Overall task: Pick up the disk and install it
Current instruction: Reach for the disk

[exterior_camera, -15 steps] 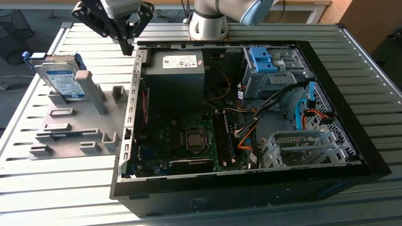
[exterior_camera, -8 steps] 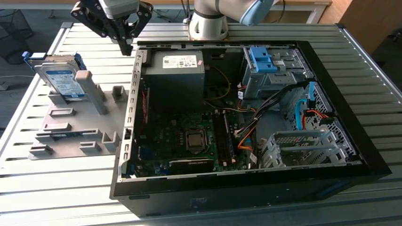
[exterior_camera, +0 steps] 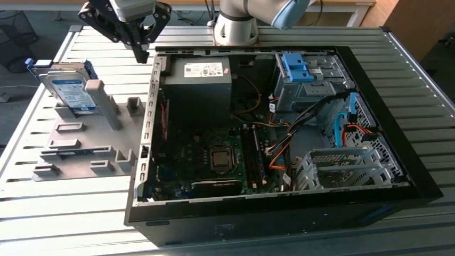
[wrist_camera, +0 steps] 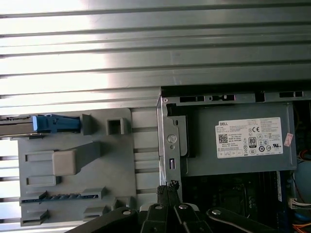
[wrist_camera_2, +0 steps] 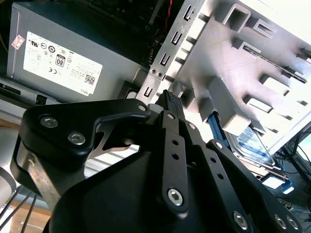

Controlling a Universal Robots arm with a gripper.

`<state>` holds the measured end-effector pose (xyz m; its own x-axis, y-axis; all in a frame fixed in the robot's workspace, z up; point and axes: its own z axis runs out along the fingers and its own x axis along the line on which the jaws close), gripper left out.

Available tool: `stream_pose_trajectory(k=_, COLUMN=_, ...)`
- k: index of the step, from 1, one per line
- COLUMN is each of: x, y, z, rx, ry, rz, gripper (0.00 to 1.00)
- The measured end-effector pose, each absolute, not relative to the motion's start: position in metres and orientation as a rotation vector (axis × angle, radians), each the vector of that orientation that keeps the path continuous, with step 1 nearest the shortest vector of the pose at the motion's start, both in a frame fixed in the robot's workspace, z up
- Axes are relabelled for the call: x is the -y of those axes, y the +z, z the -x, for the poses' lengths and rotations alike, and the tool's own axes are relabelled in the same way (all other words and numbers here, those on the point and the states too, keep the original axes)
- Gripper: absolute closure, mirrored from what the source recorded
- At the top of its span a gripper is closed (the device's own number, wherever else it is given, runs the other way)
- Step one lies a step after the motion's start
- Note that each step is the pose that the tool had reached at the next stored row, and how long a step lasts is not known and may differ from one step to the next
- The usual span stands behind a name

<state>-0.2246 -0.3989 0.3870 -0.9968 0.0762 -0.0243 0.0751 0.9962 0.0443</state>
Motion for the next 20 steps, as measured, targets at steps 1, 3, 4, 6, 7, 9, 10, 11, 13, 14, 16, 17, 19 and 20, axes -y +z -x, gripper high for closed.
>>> stream_pose_trajectory(k=1, x=0.3989, y=0.3869, z=0.2250, rx=-3.113, ry=0.068, rz=-0.118, gripper=0.89)
stream_pose_trajectory(k=3, x=0.3989, y=0.3868, z=0.2257, rx=-3.113, ry=0.068, rz=-0.118, gripper=0.89)
stream_pose_trajectory(k=4, x=0.3989, y=0.3868, z=0.2261, rx=-3.113, ry=0.068, rz=-0.118, gripper=0.89)
stream_pose_trajectory(k=6, x=0.3989, y=0.3867, z=0.2269, rx=-3.113, ry=0.068, rz=-0.118, gripper=0.89)
stream_pose_trajectory(k=7, x=0.3989, y=0.3866, z=0.2272, rx=-3.113, ry=0.068, rz=-0.118, gripper=0.89)
stream_pose_trajectory(k=9, x=0.3989, y=0.3865, z=0.2280, rx=-3.113, ry=0.068, rz=-0.118, gripper=0.89)
stream_pose_trajectory(k=10, x=0.3989, y=0.3865, z=0.2284, rx=-3.113, ry=0.068, rz=-0.118, gripper=0.89)
stream_pose_trajectory(k=11, x=0.3989, y=0.3864, z=0.2288, rx=-3.113, ry=0.068, rz=-0.118, gripper=0.89)
stream_pose_trajectory(k=13, x=0.3989, y=0.3863, z=0.2296, rx=-3.113, ry=0.068, rz=-0.118, gripper=0.89)
stream_pose_trajectory(k=14, x=0.3989, y=0.3862, z=0.2300, rx=-3.113, ry=0.068, rz=-0.118, gripper=0.89)
stream_pose_trajectory(k=16, x=0.3989, y=0.3861, z=0.2307, rx=-3.113, ry=0.068, rz=-0.118, gripper=0.89)
stream_pose_trajectory(k=17, x=0.3989, y=0.3861, z=0.2311, rx=-3.113, ry=0.068, rz=-0.118, gripper=0.89)
stream_pose_trajectory(k=19, x=0.3989, y=0.3860, z=0.2318, rx=-3.113, ry=0.068, rz=-0.118, gripper=0.89)
stream_pose_trajectory(k=20, x=0.3989, y=0.3860, z=0.2321, rx=-3.113, ry=0.068, rz=-0.118, gripper=0.89)
